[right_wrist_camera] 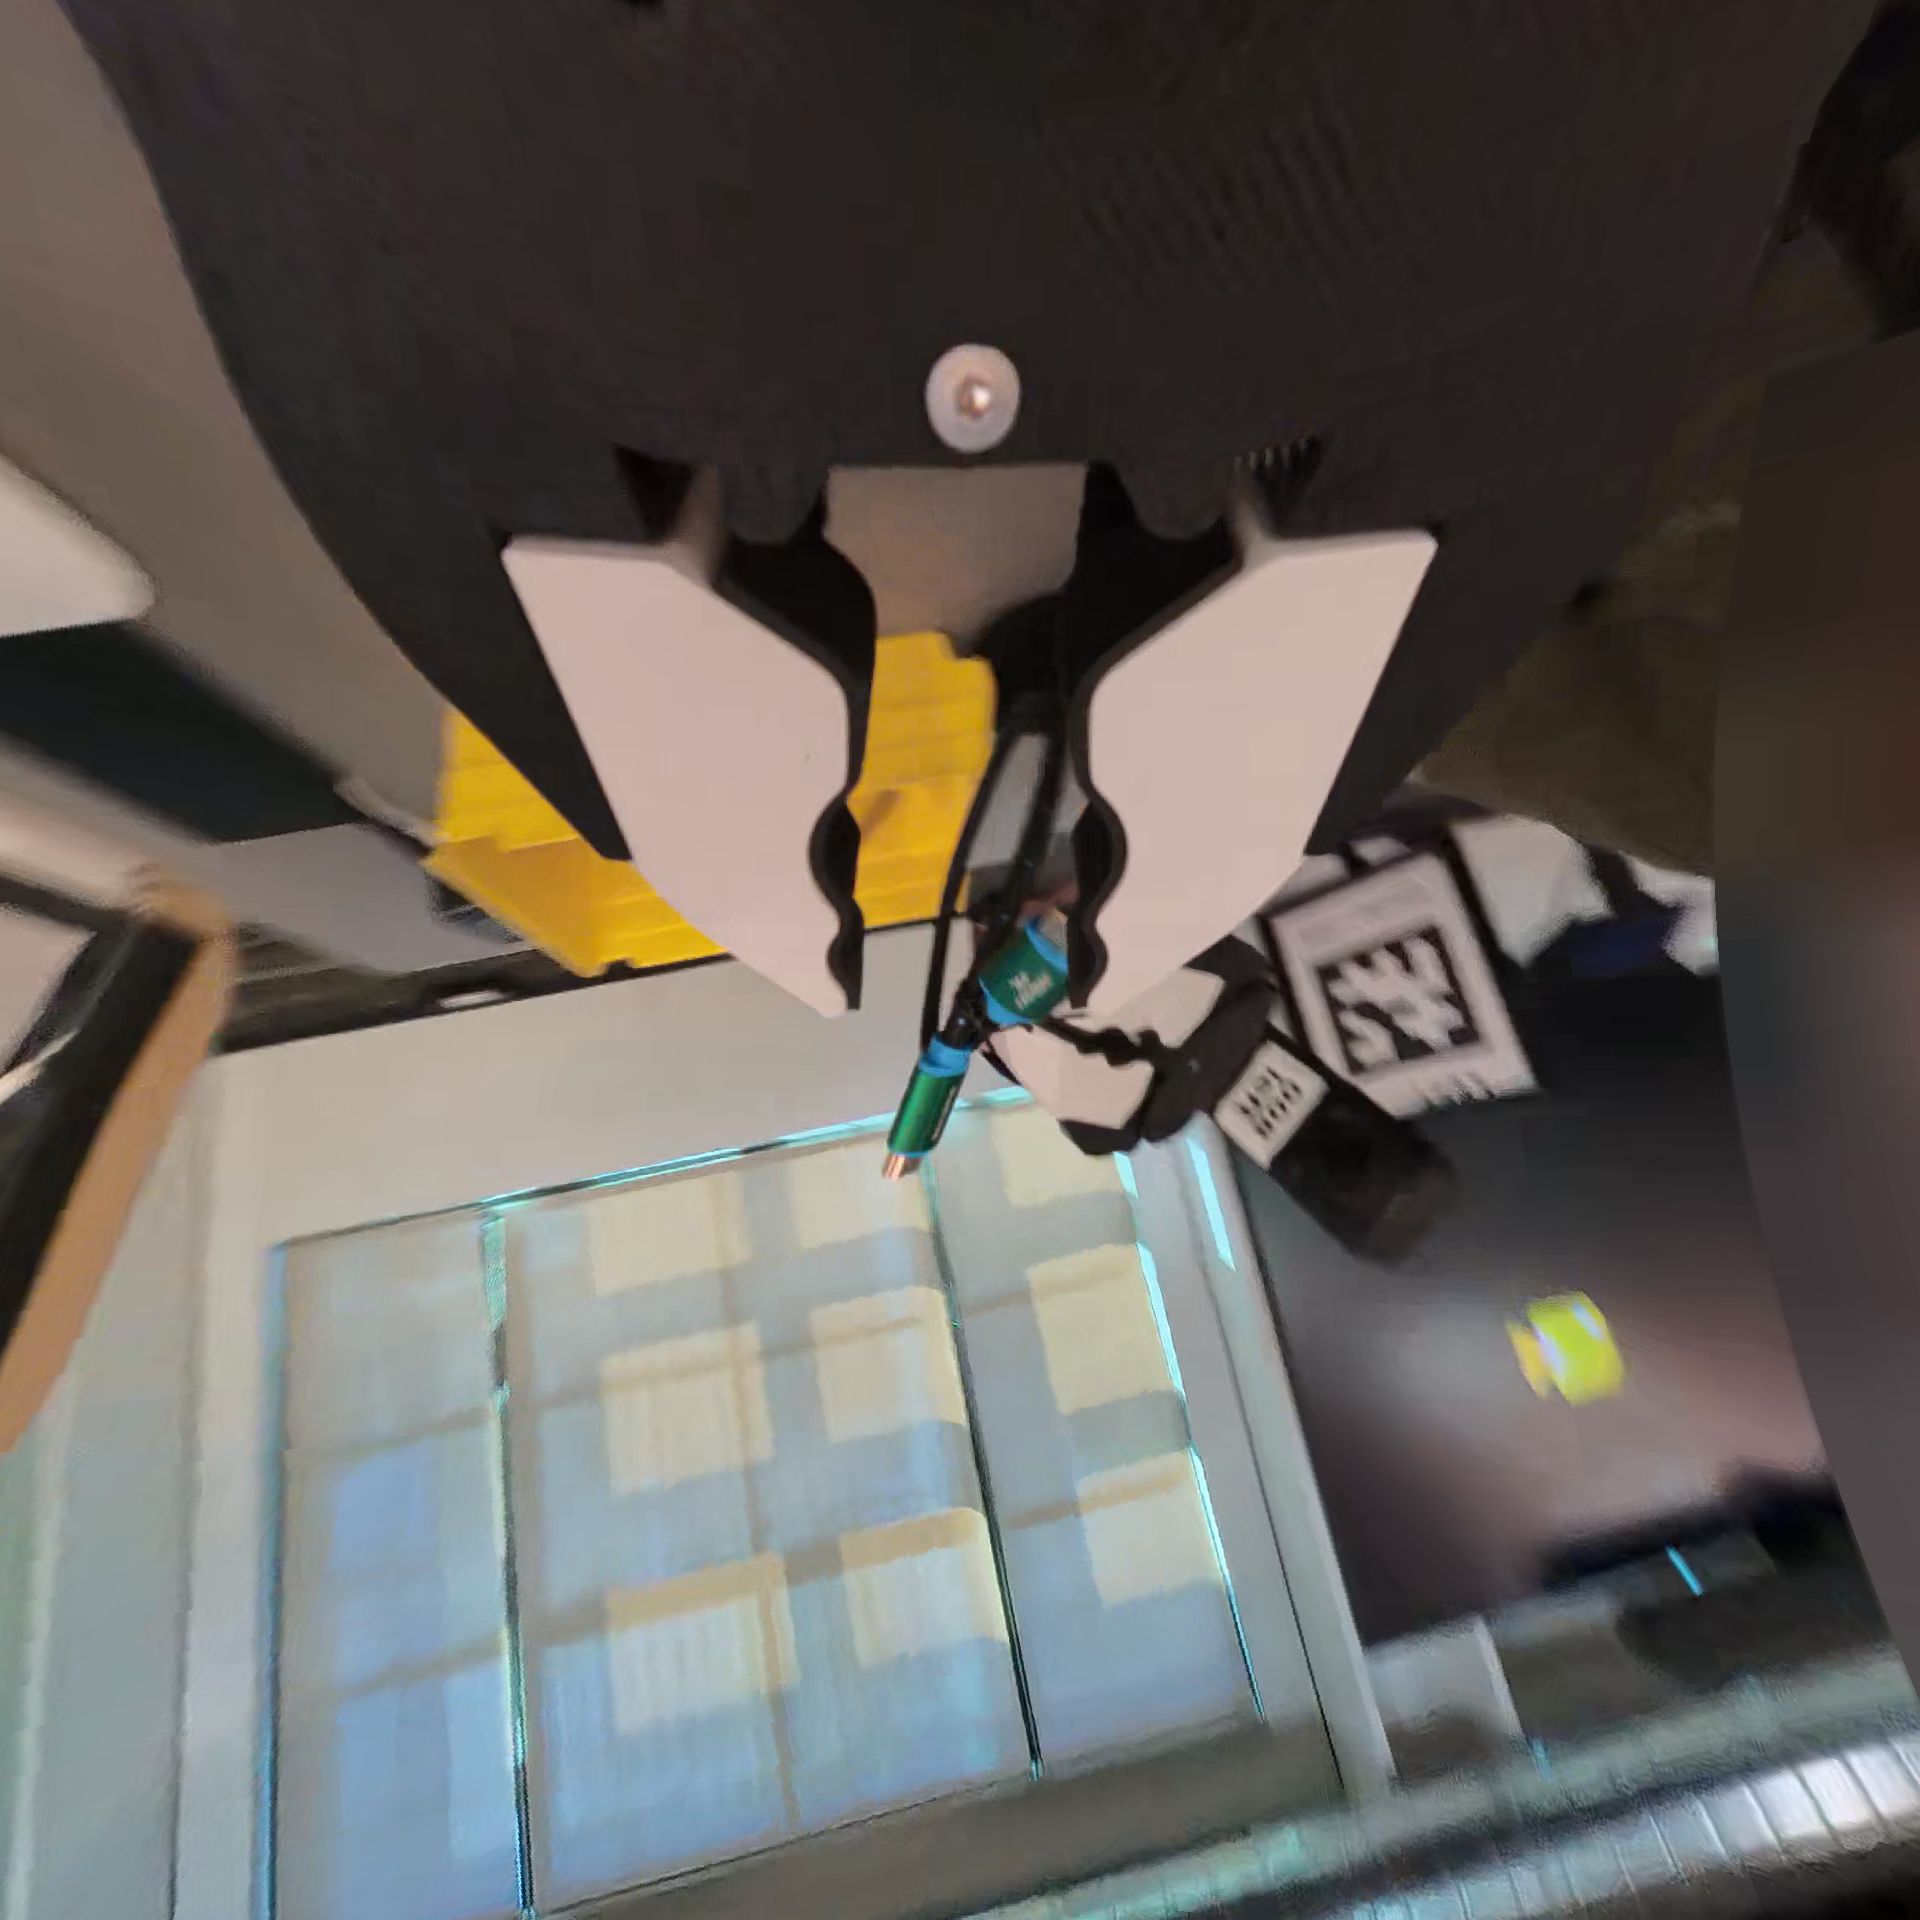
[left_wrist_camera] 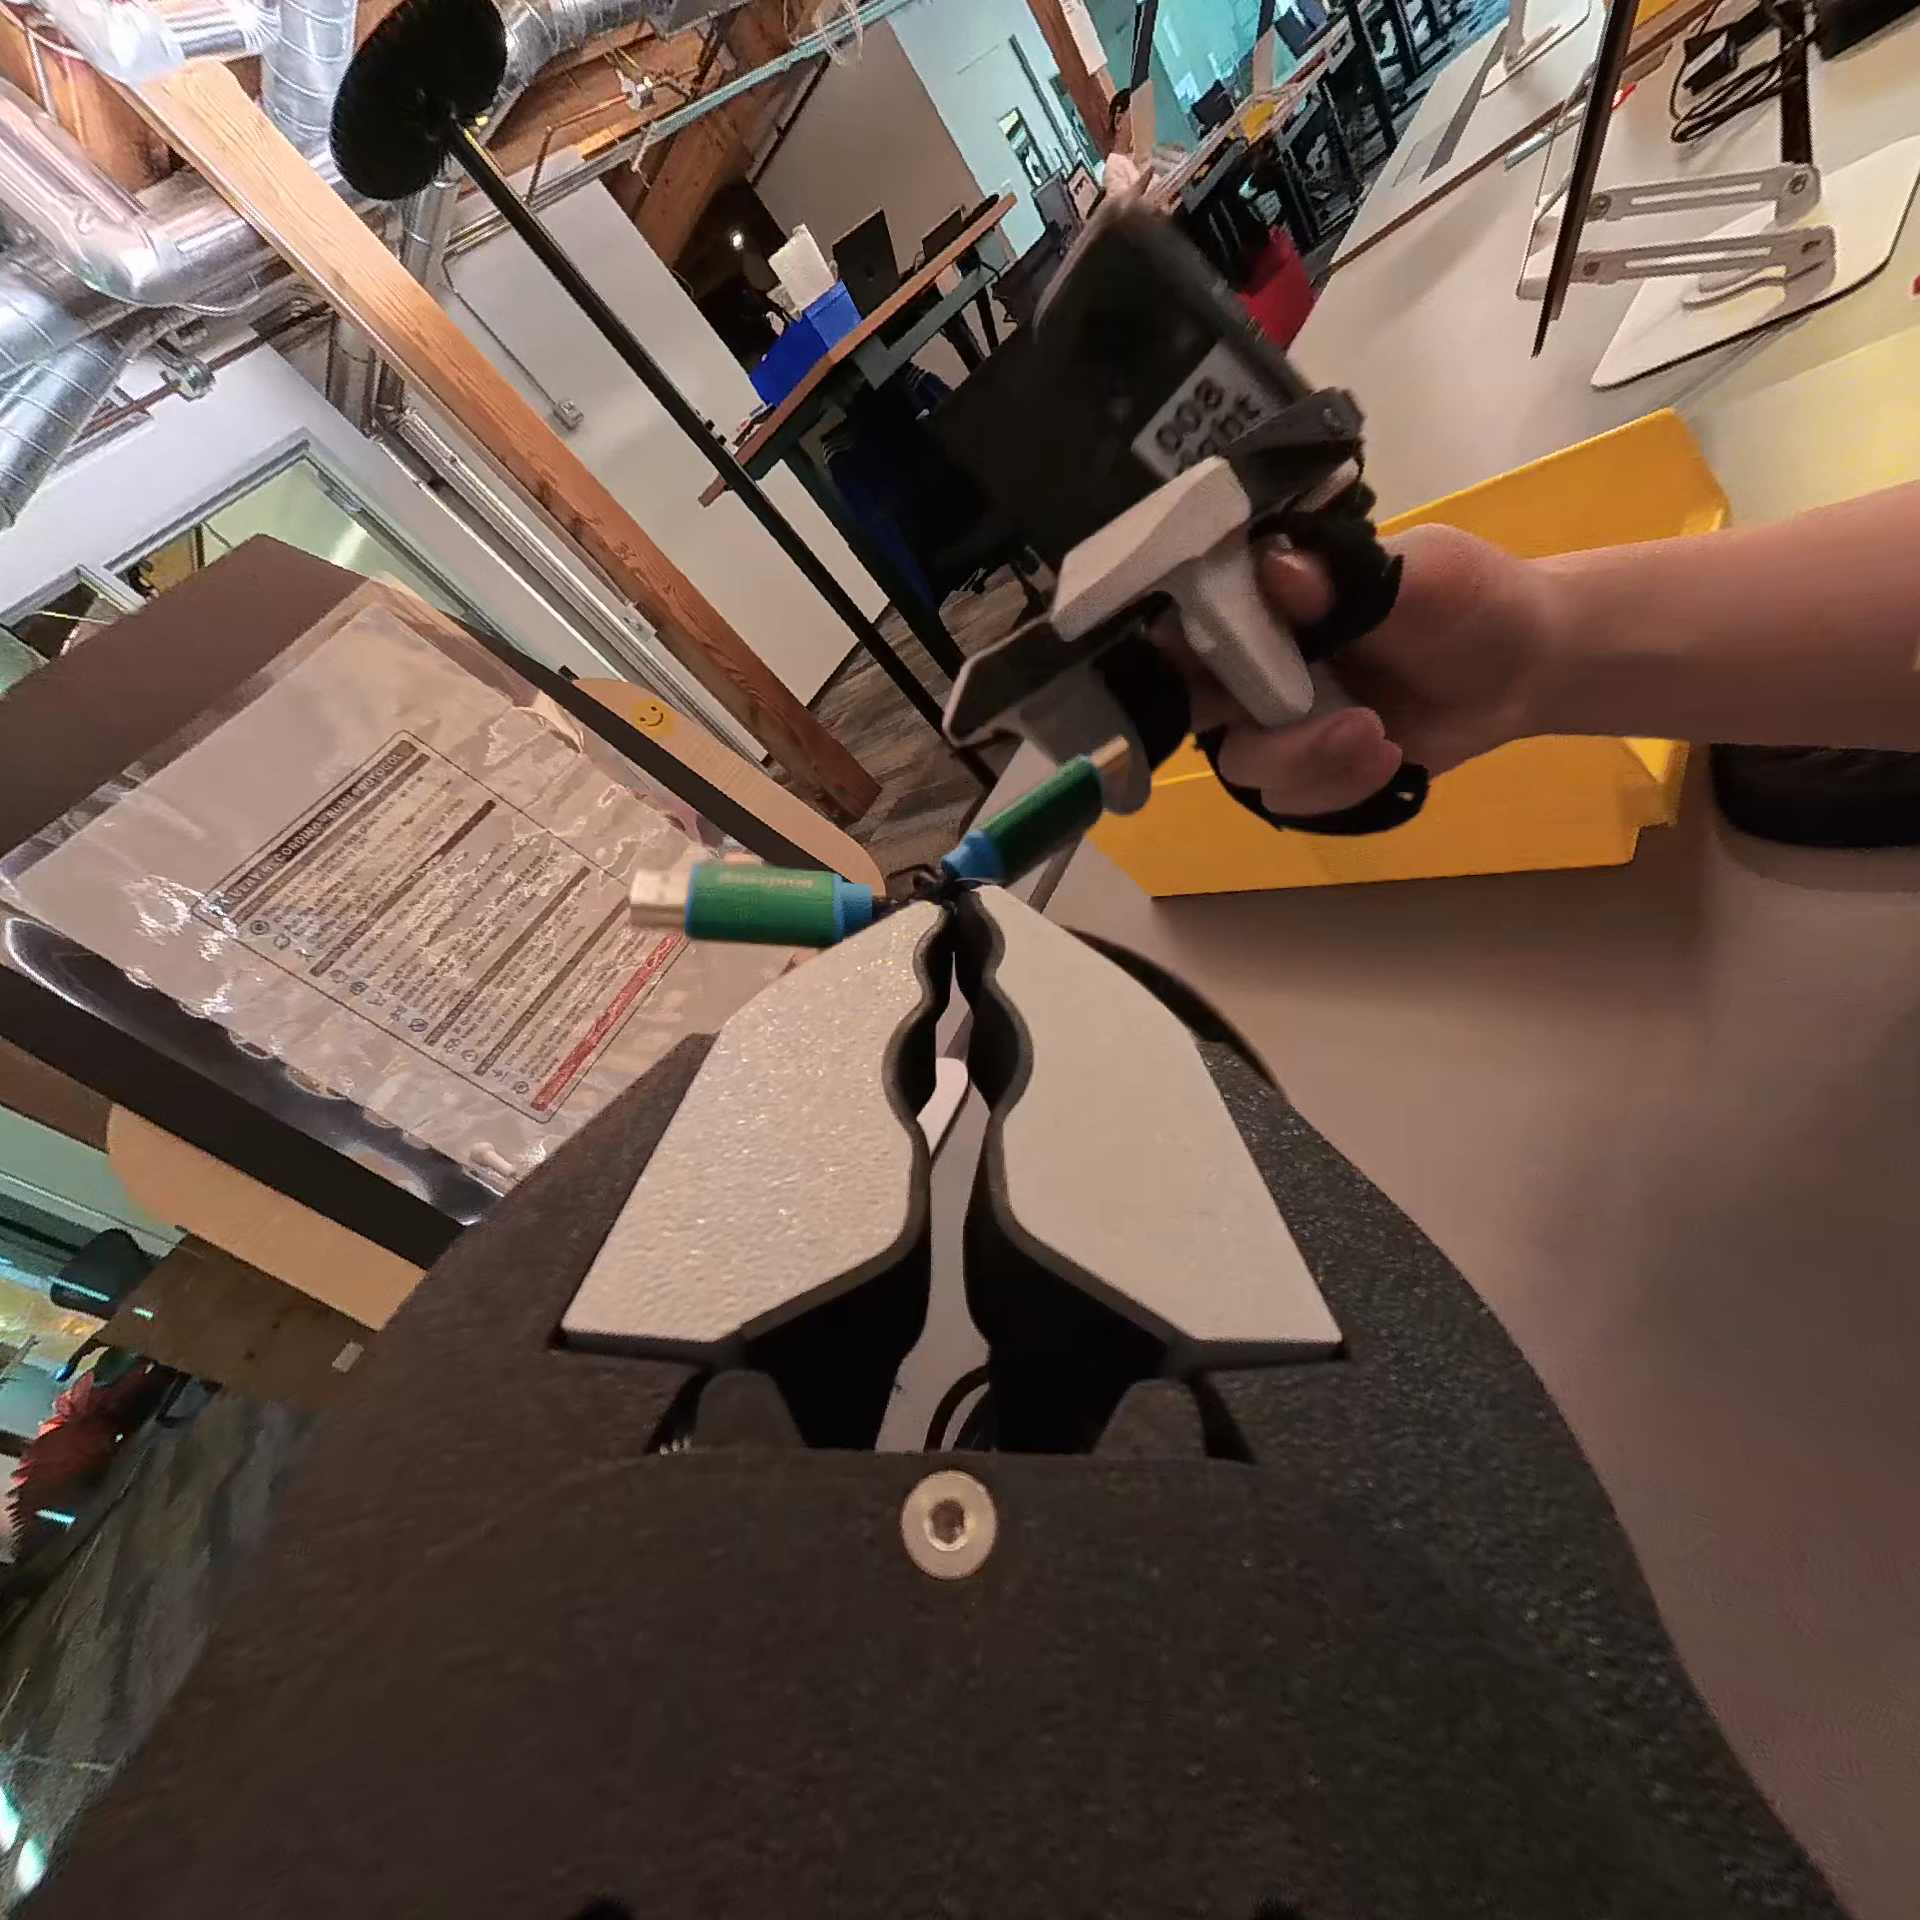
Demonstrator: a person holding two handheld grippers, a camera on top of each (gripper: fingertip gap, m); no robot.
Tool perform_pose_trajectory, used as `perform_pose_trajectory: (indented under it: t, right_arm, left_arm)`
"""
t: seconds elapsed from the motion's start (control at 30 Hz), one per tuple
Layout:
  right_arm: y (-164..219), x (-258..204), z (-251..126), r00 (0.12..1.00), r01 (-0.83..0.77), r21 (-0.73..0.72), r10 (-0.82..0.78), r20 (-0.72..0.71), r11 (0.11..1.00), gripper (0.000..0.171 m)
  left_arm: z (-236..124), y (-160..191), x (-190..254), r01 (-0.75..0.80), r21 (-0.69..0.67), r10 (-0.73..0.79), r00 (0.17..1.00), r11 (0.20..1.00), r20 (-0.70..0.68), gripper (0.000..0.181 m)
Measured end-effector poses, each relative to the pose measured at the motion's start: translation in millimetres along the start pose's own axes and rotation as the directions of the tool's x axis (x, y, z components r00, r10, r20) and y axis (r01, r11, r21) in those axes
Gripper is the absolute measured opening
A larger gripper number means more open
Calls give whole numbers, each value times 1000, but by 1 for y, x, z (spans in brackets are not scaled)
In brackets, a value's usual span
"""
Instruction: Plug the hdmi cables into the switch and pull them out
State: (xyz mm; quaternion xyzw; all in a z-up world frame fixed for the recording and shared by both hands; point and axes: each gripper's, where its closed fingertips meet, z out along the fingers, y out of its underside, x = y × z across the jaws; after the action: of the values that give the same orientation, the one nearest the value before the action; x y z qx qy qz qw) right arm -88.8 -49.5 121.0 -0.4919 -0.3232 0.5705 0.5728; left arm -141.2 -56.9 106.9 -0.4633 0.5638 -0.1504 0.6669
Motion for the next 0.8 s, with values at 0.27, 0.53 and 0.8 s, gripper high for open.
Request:
perform_pose_trajectory:
  t: [0.27, 0.53, 0.8]
  right_arm:
    - [9, -23, -4, 477, 829, -273, -872, -112, 489, 43]
    - [13, -92, 29, 33, 989, -133, -977, -212, 62, 73]
    - [-2, -103, 24, 53, 992, -95, -964, -259, 80, 46]
  left_arm:
    - [-14, -40, 27, 109, 147, -82, 980, 983, -181, 0]
    - [-23, -57, 33, 170, 199, -121, 963, 965, -240, 0]
    - [-18, -55, 50, 221, 175, -151, 928, 960, -341, 0]
